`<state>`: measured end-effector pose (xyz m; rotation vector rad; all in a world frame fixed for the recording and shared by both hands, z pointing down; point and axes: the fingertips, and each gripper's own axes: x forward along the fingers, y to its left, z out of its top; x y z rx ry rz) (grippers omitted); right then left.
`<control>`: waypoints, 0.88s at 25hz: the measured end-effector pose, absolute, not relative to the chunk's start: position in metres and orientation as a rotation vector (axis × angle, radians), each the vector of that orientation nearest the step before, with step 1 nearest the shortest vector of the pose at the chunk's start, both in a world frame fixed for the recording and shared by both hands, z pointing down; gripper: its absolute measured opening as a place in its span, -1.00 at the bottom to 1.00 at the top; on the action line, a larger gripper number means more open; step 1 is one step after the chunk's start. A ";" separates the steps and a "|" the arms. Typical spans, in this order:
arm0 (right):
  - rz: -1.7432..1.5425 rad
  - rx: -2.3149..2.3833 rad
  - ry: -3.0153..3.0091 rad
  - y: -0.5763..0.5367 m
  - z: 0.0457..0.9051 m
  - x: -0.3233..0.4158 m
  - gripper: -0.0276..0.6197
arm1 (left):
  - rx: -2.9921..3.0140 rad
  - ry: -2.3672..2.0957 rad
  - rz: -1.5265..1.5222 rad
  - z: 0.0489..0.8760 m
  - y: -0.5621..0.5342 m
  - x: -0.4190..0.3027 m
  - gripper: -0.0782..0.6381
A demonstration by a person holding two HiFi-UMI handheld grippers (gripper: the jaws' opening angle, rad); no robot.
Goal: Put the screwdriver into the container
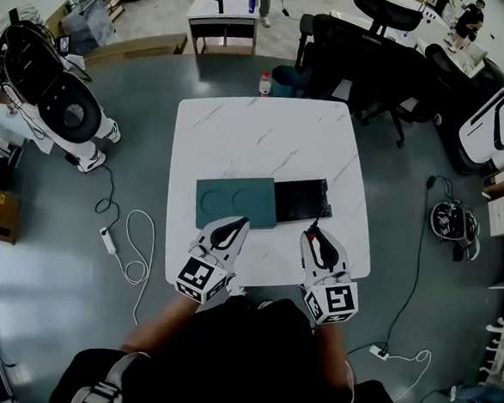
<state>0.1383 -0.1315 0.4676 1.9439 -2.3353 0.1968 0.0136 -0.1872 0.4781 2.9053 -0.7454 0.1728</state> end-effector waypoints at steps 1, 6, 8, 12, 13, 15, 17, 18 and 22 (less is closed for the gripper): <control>0.197 1.946 -2.332 -0.134 0.469 0.141 -0.59 | 2.907 -0.748 0.174 0.477 -0.190 0.014 -0.76; 0.188 1.928 -2.334 -0.152 0.471 0.165 -0.59 | 2.893 -0.792 0.208 0.482 -0.205 0.021 -0.76; 0.183 1.900 -2.330 -0.160 0.475 0.175 -0.59 | 2.881 -0.818 0.206 0.481 -0.211 0.028 -0.77; 0.160 1.796 -2.301 -0.171 0.492 0.191 -0.59 | 2.851 -0.864 0.154 0.471 -0.213 0.043 -0.77; 0.154 1.766 -2.295 -0.173 0.497 0.194 -0.59 | 2.852 -0.879 0.149 0.468 -0.214 0.047 -0.77; 0.143 1.714 -2.284 -0.177 0.506 0.200 -0.59 | 2.851 -0.914 0.147 0.464 -0.215 0.051 -0.77; 0.120 1.656 -2.272 -0.181 0.517 0.206 -0.59 | 2.835 -0.957 0.147 0.464 -0.216 0.050 -0.76; 0.101 1.620 -2.265 -0.182 0.523 0.208 -0.59 | 2.824 -0.978 0.146 0.464 -0.217 0.049 -0.77; -0.032 1.440 -2.189 -0.188 0.549 0.218 -0.59 | 2.787 -1.039 0.157 0.470 -0.218 0.046 -0.76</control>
